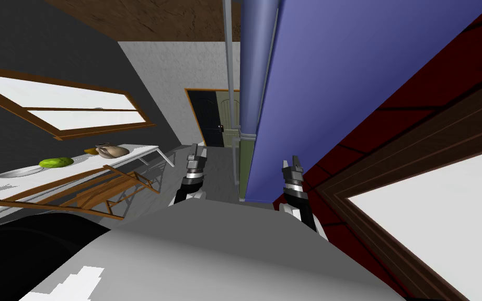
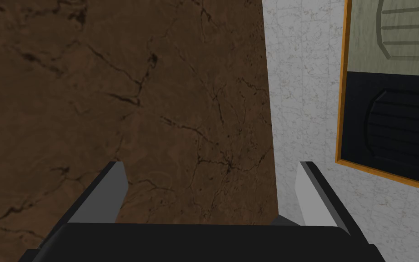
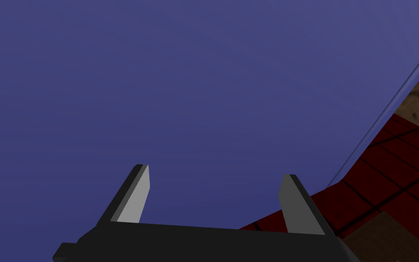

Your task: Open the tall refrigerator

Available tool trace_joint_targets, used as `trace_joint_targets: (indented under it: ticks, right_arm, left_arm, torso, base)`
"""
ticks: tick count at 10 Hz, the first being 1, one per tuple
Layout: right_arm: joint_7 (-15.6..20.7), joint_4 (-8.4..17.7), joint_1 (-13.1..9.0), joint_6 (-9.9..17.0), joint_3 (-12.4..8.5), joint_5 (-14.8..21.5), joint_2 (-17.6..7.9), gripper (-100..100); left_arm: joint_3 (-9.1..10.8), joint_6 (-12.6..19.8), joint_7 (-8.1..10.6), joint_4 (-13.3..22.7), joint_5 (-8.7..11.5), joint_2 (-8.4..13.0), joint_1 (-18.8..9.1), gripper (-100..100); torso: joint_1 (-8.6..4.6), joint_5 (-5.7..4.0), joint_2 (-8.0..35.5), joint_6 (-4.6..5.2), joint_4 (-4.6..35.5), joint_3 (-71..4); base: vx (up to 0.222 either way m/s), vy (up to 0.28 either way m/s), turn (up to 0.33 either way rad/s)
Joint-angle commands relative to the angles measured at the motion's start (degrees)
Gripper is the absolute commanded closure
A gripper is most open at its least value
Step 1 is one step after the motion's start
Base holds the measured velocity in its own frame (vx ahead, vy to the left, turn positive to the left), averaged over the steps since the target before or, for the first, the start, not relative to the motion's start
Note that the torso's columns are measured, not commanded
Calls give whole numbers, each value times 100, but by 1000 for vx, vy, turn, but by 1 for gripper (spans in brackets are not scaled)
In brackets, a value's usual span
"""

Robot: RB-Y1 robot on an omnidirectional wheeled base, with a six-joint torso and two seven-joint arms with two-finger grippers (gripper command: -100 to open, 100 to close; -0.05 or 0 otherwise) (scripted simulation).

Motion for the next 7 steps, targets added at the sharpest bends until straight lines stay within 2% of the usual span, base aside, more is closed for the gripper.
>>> trace_joint_targets:
  ticks: [1, 7]
  right_arm:
    - [0, 0, 0, 0, 0, 0, 0, 0]
    - [0, -2, 0, -1, 0, 0, 0, 0]
  left_arm:
    - [0, 0, 0, 0, 0, 0, 0, 0]
    - [0, 0, 0, -1, 0, 0, 0, 0]
  torso:
    - [0, 0, 232, 0, 235, -467]
    - [0, 0, 2693, 0, 2691, -5381]
  base:
    - [0, 0, 0]
    - [0, 0, 0]
